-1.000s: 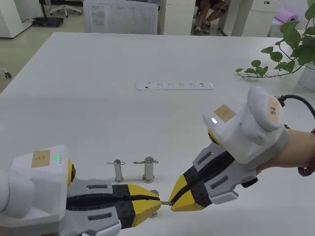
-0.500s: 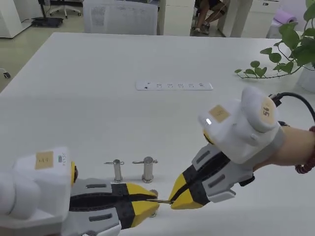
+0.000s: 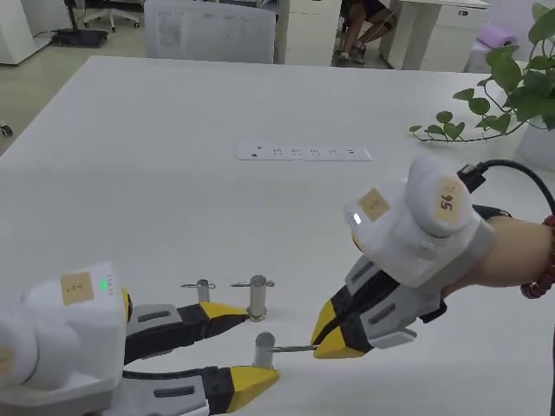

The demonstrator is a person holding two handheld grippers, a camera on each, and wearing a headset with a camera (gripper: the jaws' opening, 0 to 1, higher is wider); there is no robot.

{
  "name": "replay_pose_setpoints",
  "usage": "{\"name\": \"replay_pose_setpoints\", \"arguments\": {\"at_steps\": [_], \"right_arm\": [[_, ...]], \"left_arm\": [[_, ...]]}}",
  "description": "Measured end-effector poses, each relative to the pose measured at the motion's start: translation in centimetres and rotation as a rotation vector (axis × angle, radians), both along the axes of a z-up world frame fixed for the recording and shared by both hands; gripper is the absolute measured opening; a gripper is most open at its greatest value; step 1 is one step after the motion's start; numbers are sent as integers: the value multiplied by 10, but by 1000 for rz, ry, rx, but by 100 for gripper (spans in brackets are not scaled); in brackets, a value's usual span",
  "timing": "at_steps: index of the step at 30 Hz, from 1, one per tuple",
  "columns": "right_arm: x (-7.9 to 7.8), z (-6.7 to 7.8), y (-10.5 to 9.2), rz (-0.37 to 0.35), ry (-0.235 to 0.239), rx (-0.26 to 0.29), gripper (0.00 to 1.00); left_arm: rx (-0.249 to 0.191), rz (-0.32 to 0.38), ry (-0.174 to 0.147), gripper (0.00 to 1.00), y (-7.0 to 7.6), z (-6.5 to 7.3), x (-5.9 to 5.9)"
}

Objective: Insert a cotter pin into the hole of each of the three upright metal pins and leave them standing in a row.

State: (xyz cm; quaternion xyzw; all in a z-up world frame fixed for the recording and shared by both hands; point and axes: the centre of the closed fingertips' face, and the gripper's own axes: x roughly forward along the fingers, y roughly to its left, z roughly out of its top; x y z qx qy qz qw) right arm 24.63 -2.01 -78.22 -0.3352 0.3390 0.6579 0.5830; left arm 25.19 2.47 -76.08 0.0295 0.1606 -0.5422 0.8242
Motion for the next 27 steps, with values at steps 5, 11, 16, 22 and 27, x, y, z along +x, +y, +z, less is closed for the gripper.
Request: {"name": "replay_pose_setpoints", "arguments": {"at_steps": [5,11,16,22,27], "right_arm": [[2,-5,-6,-10,-8,-44,3],[6,-11,-12,-20,-23,-95,3],[11,-16,-17,-34,-36,-131,3],[18,-22,-22,-51,-46,-156,3],[22,-26,-23,-57,-45,-165,3]], "left_arm": [[16,25,-5,42,1,-8,3],[43,58,-12,42,2,-19,9],[57,70,-13,41,1,-27,11],[72,86,-13,38,0,-36,17],[88,90,-14,36,-2,-43,21]]}}
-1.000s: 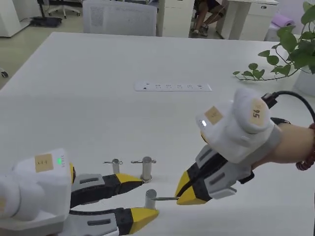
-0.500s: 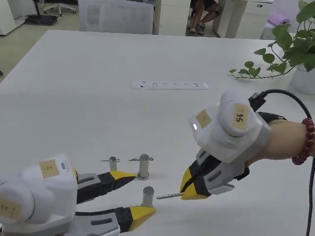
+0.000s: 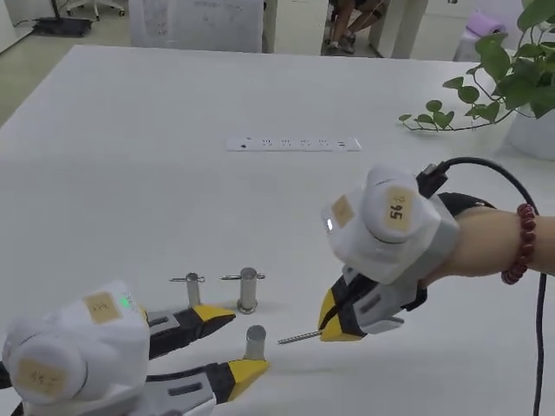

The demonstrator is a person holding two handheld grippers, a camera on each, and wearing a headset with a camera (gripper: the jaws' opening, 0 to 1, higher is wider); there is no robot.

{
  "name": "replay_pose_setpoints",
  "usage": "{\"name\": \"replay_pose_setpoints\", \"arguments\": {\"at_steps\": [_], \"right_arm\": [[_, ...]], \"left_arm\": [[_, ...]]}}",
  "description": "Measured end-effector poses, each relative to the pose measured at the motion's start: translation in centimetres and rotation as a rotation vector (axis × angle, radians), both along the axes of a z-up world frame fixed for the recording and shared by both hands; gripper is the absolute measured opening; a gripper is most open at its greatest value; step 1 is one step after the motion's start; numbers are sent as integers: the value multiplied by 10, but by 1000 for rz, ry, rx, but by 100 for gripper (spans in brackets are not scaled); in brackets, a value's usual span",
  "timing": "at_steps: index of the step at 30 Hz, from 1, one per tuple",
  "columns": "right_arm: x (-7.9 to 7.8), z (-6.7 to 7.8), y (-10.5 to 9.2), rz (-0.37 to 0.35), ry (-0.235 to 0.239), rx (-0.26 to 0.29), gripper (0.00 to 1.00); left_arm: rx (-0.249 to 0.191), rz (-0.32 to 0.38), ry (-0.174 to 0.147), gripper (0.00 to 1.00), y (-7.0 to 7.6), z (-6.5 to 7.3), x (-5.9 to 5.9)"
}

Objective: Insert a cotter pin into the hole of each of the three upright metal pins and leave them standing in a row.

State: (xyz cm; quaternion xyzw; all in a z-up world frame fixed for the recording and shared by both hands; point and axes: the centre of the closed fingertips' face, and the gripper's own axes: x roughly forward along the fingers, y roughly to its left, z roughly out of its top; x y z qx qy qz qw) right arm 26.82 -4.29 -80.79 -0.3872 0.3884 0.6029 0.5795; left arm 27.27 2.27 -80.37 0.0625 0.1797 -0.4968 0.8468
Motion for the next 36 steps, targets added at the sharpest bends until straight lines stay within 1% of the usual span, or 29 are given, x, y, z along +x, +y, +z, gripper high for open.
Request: {"name": "replay_pose_setpoints", "arguments": {"at_steps": [3,6,10,19,24,31,36], "right_arm": [[2,-1,1,2,-5,2,3],[4,-2,3,4,-5,6,3],[5,-2,6,9,-13,15,3],[8,1,11,13,-24,40,3],[8,3,13,13,-26,50,3],[9,5,16,16,-30,65,3],[11,6,17,19,-36,73,3]], "left_arm": [[9,-3,3,35,-2,-5,2],[1,-2,10,33,-3,-7,3],[8,-3,16,32,-4,-11,4],[9,-12,20,25,-7,-14,5],[19,-10,23,23,-7,-17,6],[15,-13,17,20,-11,-17,8],[18,-19,16,14,-12,-18,8]]}}
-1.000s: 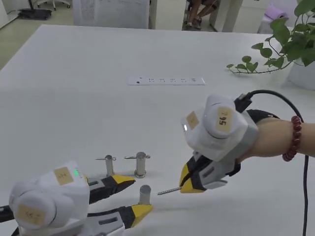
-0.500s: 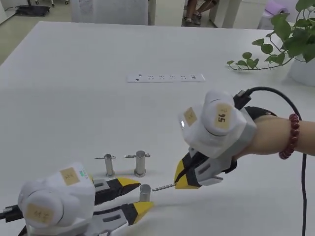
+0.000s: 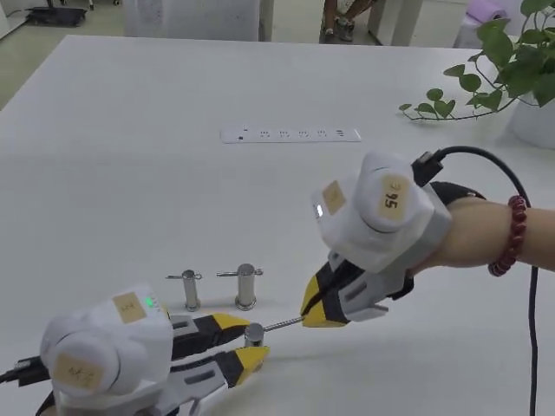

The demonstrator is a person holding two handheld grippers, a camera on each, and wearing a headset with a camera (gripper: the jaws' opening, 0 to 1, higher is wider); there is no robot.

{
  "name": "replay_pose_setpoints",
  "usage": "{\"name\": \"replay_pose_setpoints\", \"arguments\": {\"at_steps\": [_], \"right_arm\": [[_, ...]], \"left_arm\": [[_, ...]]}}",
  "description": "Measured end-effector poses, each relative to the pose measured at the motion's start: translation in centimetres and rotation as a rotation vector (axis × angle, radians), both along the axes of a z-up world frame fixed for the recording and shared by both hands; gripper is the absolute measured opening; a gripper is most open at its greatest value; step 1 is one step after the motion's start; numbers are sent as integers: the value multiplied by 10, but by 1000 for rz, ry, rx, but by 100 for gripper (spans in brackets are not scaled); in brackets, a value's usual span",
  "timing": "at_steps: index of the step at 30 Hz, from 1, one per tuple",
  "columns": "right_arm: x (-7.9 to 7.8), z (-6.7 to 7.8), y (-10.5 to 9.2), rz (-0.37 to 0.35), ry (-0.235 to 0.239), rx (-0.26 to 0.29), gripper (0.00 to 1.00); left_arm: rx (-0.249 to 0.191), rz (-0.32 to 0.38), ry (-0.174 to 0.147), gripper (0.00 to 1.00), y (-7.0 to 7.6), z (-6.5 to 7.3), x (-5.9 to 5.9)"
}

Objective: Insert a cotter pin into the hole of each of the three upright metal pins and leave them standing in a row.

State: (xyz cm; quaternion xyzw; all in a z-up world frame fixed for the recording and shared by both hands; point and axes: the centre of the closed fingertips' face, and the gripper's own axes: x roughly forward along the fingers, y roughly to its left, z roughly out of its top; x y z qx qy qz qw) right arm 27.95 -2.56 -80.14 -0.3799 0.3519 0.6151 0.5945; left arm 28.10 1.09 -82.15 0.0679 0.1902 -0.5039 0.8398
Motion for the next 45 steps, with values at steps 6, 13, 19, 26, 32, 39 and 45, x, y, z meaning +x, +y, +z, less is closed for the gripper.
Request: {"name": "replay_pose_setpoints", "arguments": {"at_steps": [6,13,19,26,32,39,45], "right_arm": [[1,0,0,2,0,2,3],[1,0,-1,-3,1,4,3],[3,-1,-1,-12,-4,5,3],[2,0,-3,-22,-12,2,3],[0,3,-3,-27,-20,7,3],[-2,4,-4,-42,-26,19,3],[-2,4,-4,-52,-24,24,3]], "left_arm": [[4,-4,-4,12,-1,0,0],[7,-7,-8,12,-1,0,1],[16,-4,-6,13,-1,-2,1],[3,-3,-9,24,-2,2,0],[2,-2,-8,28,0,6,-2],[-4,8,-10,31,3,10,-2],[-3,15,-13,31,6,9,-3]]}}
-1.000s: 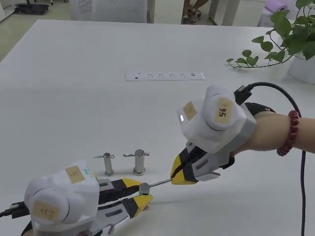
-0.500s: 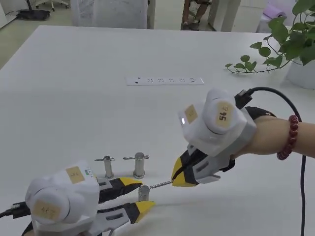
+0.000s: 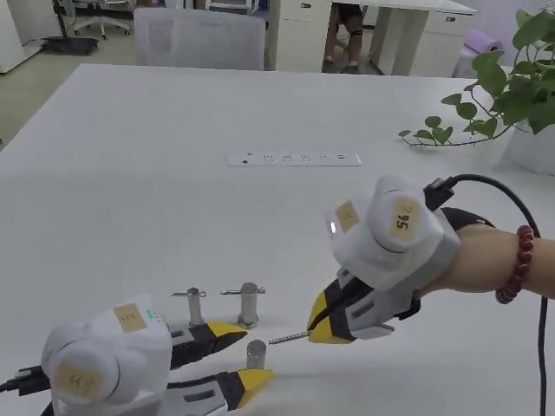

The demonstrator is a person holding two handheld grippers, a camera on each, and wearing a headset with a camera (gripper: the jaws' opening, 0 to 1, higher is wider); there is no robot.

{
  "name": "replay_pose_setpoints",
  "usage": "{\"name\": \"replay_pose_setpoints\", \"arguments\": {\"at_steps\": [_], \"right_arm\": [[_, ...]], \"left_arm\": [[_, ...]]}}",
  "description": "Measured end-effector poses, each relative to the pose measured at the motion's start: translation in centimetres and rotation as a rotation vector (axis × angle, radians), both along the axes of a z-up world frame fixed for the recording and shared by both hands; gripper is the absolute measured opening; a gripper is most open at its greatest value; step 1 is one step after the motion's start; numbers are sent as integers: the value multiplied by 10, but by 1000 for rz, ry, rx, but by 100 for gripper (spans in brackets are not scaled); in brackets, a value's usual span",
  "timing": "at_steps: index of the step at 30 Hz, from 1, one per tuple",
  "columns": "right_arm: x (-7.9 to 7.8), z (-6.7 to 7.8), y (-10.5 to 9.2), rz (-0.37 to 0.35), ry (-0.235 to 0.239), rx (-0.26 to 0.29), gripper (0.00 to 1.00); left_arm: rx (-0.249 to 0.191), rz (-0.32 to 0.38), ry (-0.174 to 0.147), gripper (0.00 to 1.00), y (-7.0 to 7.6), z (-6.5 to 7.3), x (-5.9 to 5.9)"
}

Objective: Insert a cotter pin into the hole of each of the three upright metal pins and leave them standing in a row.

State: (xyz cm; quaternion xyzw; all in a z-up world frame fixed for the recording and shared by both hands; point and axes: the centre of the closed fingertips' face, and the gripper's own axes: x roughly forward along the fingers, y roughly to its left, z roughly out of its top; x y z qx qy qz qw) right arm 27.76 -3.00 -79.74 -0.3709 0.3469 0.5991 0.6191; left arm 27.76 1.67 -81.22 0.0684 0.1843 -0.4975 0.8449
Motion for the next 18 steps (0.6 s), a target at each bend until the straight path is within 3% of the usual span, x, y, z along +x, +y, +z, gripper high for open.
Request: {"name": "replay_pose_setpoints", "arguments": {"at_steps": [12,18], "right_arm": [[2,-1,-2,5,-10,8,3],[6,0,-2,62,-47,32,3]], "left_arm": [[-9,-6,-1,27,-3,0,1],[-7,-14,1,26,-5,-1,0]]}}
